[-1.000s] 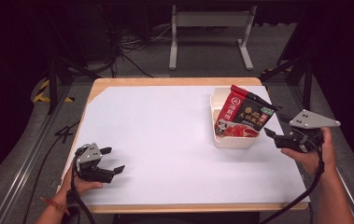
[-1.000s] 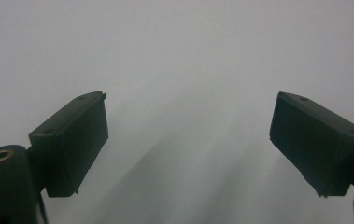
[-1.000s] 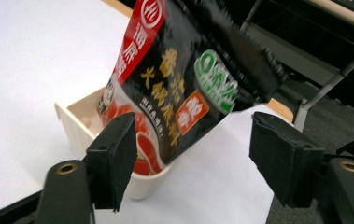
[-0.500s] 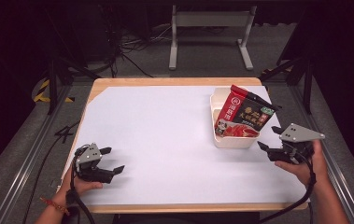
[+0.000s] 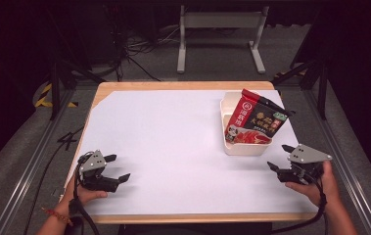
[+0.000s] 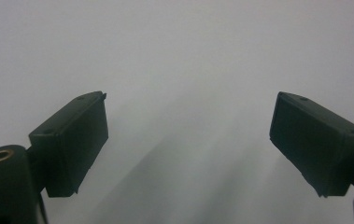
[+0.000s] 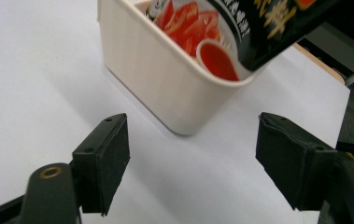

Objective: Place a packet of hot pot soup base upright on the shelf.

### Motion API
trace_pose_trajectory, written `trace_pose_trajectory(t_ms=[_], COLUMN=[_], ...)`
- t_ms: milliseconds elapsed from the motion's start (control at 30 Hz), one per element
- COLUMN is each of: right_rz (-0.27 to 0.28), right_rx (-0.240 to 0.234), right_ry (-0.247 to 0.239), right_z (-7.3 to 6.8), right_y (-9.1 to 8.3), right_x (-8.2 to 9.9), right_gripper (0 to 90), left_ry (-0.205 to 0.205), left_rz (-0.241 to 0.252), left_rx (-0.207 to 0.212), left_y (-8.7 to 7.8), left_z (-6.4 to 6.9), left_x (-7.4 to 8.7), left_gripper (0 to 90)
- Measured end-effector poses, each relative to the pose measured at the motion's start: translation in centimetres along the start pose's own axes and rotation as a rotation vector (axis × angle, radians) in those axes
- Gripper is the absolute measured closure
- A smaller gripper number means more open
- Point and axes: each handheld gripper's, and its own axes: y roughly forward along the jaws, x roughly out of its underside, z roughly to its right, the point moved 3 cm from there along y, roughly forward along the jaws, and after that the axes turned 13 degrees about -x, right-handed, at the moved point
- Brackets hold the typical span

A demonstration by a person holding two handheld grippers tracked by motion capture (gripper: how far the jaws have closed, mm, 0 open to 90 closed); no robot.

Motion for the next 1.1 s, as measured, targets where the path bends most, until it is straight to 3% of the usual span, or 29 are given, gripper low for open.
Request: trace_pose_trajectory(t_ms=[733,833,1100], right_rz=[0.037,0.052,0.065], right_rx=[0.026,0.026,0.038], right_ry=[0.092,0.136,0.136], right_z=[-1.0,-1.2,-1.7], right_y=[1.0,1.2,1.4], right_x=[4.2,4.6,4.8], right_gripper=[16.4,15.9,15.7], left_ry=[0.0,-0.002,0.011], left_rz=[0.003,0.007,0.005], left_rx=[-0.005,-0.004,-0.005], left_y=[-0.2,-0.2,-0.1], left_z=[0.0,0.0,0.0], left_x=[0.0,0.0,0.0], left_gripper=[12.1,12.1,12.1])
